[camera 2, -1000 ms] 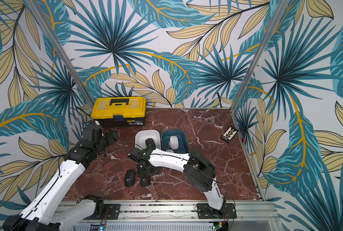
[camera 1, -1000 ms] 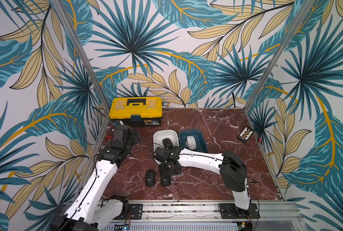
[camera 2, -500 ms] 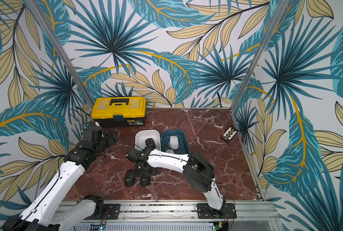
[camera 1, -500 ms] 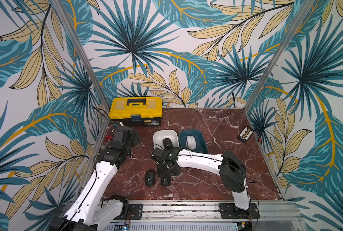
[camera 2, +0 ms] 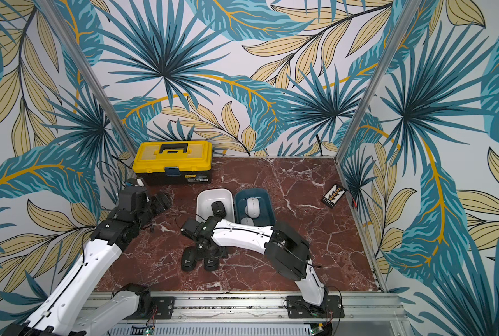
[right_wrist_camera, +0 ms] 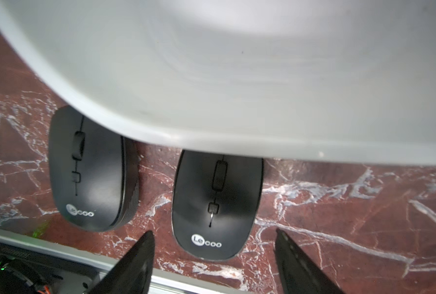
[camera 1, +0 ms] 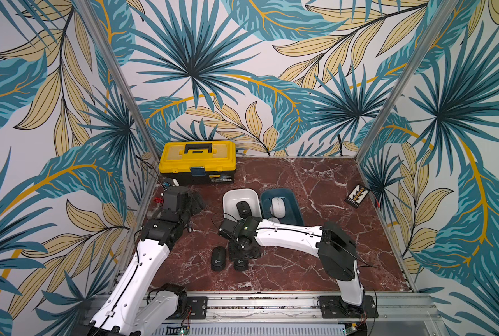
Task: Place the mice by color into the storage box
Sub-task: Pick up the mouse from the center of the board.
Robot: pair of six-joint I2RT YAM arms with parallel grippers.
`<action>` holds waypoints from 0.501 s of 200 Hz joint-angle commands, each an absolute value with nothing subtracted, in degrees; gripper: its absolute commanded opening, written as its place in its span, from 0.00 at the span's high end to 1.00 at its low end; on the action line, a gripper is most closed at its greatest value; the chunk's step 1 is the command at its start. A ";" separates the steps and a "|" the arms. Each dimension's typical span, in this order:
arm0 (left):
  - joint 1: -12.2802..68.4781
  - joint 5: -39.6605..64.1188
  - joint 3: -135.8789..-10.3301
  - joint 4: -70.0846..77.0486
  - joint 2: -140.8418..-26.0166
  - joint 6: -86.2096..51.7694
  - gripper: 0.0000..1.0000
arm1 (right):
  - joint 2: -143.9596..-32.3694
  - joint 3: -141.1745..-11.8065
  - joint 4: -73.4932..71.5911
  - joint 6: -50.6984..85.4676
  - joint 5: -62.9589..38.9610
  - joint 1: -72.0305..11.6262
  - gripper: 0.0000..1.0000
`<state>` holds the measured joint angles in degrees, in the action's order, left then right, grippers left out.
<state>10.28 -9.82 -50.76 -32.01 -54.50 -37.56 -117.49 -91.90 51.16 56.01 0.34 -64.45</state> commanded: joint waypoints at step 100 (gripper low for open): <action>9.93 -9.16 -48.17 -32.54 -51.10 -37.35 0.14 | -122.76 -93.50 52.08 57.70 3.49 -65.10 0.25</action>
<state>10.26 -9.10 -49.74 -32.08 -52.34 -37.85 -120.79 -92.40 51.07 56.80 1.93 -64.71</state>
